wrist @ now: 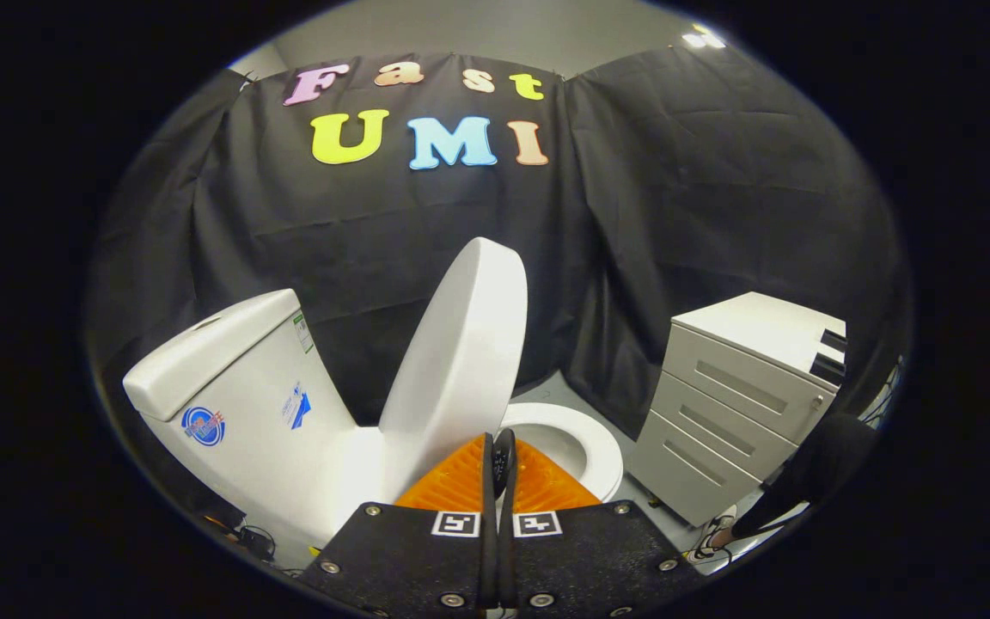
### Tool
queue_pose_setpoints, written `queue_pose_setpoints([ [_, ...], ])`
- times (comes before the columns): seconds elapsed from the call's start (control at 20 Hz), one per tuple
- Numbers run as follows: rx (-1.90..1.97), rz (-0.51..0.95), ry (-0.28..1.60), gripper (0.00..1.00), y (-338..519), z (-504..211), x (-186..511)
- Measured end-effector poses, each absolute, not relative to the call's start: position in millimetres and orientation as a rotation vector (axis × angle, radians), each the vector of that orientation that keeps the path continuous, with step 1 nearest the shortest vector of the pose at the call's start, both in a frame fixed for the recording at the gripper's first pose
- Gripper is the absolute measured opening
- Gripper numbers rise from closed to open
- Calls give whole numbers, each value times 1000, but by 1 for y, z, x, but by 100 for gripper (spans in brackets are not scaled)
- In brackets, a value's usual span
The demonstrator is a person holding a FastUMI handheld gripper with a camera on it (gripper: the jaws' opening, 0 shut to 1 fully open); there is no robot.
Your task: Open the toilet lid.
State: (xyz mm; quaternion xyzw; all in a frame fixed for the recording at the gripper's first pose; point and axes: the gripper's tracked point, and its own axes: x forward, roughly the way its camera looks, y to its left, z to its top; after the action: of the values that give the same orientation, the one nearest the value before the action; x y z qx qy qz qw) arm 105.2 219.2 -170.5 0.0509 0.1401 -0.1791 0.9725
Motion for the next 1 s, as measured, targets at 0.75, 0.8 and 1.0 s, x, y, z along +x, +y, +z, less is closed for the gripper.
queue_pose_setpoints([
  [0.75,-95,-260,229,0,301,-136,118],
  [0.8,-103,-253,223,0,307,-134,119],
  [1.0,-112,-215,208,0,328,-132,120],
])
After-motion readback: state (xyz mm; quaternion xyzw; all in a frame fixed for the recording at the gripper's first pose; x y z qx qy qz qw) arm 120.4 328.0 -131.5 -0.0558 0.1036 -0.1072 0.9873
